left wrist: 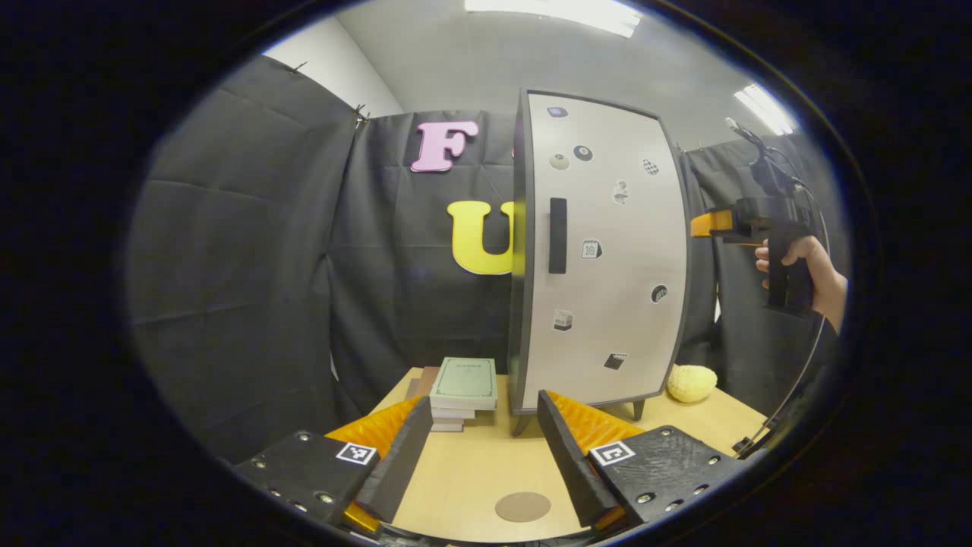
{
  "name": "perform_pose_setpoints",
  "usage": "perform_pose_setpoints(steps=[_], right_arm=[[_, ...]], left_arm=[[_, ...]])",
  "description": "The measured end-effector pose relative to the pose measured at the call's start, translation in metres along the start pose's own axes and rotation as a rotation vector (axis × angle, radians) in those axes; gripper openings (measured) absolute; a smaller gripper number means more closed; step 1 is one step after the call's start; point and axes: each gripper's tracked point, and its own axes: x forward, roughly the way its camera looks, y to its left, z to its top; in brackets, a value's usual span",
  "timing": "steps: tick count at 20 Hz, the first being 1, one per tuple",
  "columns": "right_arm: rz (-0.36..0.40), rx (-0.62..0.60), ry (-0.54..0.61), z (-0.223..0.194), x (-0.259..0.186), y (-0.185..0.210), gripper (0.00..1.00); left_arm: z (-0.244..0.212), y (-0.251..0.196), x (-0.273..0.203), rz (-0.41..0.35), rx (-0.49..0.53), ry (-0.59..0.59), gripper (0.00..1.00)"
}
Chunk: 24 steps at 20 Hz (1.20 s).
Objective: Open the cabinet door with the right hand, grasp the bottle in the cabinet with the left hand and place it on the coaster, then close the cabinet door with the right hand.
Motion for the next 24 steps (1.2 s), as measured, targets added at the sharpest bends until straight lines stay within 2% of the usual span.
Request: perform_pose_setpoints(steps=[2,3,4,6,7,8,9,10,11,12,13,14,15,16,17,20,23,24], right_arm=[[0.046,-0.017,-0.001,0.006,0.011,0.024,0.93],[0.070,-0.027,0.000,0.007,0.015,0.037,0.98],[0.091,-0.037,-0.002,0.009,0.018,0.050,0.93],[0.133,-0.036,-0.012,0.012,0.025,0.078,0.93],[0.160,-0.032,-0.008,0.012,0.028,0.095,0.98],[0.185,-0.029,0.000,0.012,0.031,0.112,0.98],[0.206,-0.024,0.005,0.013,0.033,0.126,0.98],[0.225,-0.015,0.008,0.015,0.036,0.140,0.93],[0.240,-0.009,0.009,0.015,0.039,0.152,0.93],[0.253,-0.006,0.010,0.016,0.043,0.164,0.98],[0.261,-0.008,0.011,0.016,0.047,0.173,0.93],[0.267,-0.011,0.015,0.015,0.051,0.182,0.98],[0.274,-0.014,0.019,0.013,0.055,0.191,0.98],[0.281,-0.017,0.020,0.011,0.059,0.198,0.93],[0.282,-0.021,0.023,0.009,0.064,0.204,0.98],[0.270,-0.027,0.043,-0.001,0.078,0.217,0.98],[0.235,-0.014,0.075,-0.011,0.091,0.224,0.98],[0.232,-0.011,0.085,-0.014,0.096,0.227,0.98]], left_arm=[[-0.002,0.007,-0.002,0.016,-0.015,0.004,0.84],[-0.002,0.011,-0.004,0.024,-0.021,0.006,0.86],[-0.004,0.016,-0.005,0.035,-0.022,0.009,0.84],[-0.007,0.026,-0.008,0.064,-0.005,0.017,0.84],[-0.008,0.029,-0.009,0.073,0.006,0.016,0.86],[-0.008,0.031,-0.010,0.078,0.013,0.016,0.86],[-0.009,0.032,-0.011,0.081,0.017,0.018,0.86],[-0.010,0.034,-0.013,0.084,0.017,0.017,0.84],[-0.011,0.035,-0.013,0.087,0.014,0.017,0.86],[-0.012,0.038,-0.015,0.093,0.008,0.019,0.84],[-0.015,0.042,-0.015,0.102,0.001,0.023,0.86],[-0.017,0.046,-0.016,0.112,-0.007,0.029,0.86],[-0.020,0.051,-0.018,0.124,-0.015,0.035,0.86],[-0.023,0.057,-0.019,0.138,-0.022,0.040,0.86],[-0.025,0.063,-0.020,0.152,-0.030,0.045,0.86],[-0.031,0.080,-0.022,0.194,-0.047,0.058,0.84],[-0.039,0.099,-0.027,0.238,-0.043,0.069,0.86],[-0.040,0.103,-0.027,0.248,-0.046,0.074,0.84]])
